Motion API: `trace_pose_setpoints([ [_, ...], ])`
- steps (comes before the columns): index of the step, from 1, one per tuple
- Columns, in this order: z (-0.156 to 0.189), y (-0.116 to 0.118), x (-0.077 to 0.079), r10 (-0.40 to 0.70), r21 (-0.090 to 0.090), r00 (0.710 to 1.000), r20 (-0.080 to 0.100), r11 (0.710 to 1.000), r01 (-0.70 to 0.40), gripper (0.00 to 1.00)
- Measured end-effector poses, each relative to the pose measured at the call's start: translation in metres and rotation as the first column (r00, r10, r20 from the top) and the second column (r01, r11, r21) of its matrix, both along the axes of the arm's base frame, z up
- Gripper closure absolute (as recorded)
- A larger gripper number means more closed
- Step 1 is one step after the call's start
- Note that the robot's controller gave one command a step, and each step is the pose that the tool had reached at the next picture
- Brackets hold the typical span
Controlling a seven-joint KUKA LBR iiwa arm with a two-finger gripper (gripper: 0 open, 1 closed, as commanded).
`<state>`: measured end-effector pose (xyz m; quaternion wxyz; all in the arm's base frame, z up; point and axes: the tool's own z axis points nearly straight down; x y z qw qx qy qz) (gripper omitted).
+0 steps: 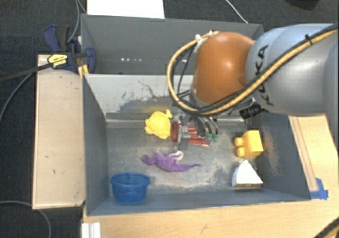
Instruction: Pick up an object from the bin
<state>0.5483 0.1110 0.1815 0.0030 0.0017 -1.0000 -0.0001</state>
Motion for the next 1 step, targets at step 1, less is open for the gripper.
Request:
trace_pose_setpoints([
  [1,0.0048,-0.0007,0.0016,-0.003,0.001,1.0,0.008,1.0,0.003,0.0],
])
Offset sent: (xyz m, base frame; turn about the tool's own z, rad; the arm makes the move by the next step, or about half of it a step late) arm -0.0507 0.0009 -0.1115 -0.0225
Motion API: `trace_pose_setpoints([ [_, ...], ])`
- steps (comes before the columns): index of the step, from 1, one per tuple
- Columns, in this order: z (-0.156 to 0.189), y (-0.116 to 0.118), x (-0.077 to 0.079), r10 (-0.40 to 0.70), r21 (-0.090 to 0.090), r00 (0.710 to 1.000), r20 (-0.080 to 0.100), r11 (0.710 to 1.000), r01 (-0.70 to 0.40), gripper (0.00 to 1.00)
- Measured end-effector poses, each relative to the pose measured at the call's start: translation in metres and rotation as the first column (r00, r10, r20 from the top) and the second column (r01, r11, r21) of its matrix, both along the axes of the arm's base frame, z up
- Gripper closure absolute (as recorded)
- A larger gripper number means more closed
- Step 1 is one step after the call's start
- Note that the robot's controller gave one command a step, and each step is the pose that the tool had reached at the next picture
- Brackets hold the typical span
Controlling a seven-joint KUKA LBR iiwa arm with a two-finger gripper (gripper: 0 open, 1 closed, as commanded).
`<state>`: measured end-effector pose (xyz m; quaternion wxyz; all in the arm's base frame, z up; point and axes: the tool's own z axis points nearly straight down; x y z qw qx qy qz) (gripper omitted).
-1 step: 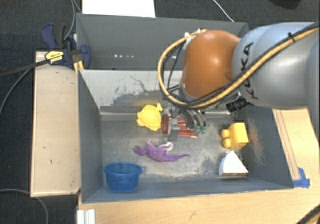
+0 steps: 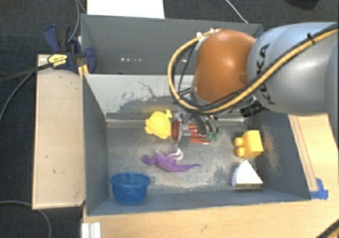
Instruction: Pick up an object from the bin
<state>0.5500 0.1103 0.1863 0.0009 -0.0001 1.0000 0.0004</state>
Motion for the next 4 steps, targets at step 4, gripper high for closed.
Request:
trace_pose_setpoints([
  [4,-0.097,0.006,-0.054,-0.19,0.007,0.982,0.005,0.982,0.19,0.0],
])
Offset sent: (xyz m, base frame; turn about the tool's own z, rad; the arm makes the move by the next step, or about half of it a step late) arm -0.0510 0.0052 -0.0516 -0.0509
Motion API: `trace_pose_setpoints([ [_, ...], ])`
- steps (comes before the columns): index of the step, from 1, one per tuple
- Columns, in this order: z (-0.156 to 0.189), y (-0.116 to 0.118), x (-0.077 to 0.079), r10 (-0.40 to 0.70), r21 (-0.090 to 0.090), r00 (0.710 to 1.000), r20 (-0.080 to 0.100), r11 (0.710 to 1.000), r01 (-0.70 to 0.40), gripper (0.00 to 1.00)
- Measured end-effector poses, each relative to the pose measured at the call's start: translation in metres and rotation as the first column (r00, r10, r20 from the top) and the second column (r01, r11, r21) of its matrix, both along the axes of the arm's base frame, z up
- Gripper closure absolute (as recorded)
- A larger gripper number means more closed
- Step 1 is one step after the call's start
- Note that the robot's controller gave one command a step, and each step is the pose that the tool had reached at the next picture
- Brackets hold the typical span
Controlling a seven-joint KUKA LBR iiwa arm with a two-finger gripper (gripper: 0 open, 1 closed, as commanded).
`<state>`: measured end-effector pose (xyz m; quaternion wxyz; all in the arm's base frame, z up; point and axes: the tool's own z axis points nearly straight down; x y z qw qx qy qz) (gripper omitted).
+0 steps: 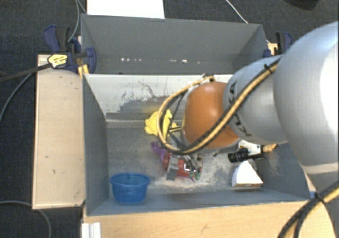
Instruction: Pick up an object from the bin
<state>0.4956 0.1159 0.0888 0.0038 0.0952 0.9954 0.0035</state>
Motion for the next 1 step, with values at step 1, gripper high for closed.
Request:
trace_pose_setpoints([
  [1,-0.007,0.0024,-0.004,0.143,0.0,0.989,0.032,0.99,-0.143,1.0],
])
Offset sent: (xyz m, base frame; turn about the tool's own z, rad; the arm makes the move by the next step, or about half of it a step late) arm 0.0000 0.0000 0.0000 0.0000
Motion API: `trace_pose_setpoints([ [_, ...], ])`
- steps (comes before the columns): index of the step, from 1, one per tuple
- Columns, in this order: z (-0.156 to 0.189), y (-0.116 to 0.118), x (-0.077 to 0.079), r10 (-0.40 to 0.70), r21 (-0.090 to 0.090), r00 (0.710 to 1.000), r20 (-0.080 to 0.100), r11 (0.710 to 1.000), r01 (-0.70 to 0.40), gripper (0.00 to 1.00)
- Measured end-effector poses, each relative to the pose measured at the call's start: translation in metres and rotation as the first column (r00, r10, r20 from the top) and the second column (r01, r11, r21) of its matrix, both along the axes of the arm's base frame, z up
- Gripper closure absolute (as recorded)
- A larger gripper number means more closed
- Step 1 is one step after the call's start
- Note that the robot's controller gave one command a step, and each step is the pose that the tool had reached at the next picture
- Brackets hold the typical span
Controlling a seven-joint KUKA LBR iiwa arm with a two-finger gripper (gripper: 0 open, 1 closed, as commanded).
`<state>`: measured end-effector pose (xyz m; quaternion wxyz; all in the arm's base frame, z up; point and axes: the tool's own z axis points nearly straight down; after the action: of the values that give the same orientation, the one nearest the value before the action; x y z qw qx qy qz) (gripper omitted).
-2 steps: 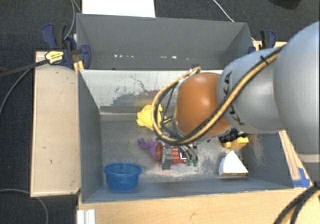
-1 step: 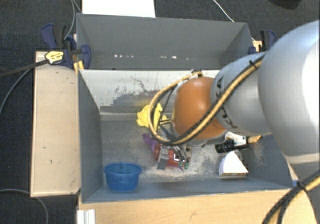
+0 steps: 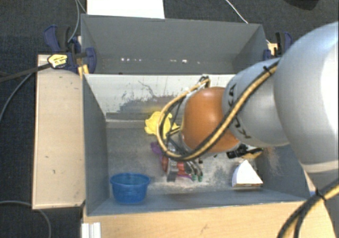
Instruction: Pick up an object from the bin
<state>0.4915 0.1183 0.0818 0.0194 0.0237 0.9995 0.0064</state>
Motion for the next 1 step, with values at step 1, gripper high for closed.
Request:
trace_pose_setpoints([
  [1,0.0,0.0,0.0,-0.001,0.0,1.0,0.0,1.0,0.001,1.0],
])
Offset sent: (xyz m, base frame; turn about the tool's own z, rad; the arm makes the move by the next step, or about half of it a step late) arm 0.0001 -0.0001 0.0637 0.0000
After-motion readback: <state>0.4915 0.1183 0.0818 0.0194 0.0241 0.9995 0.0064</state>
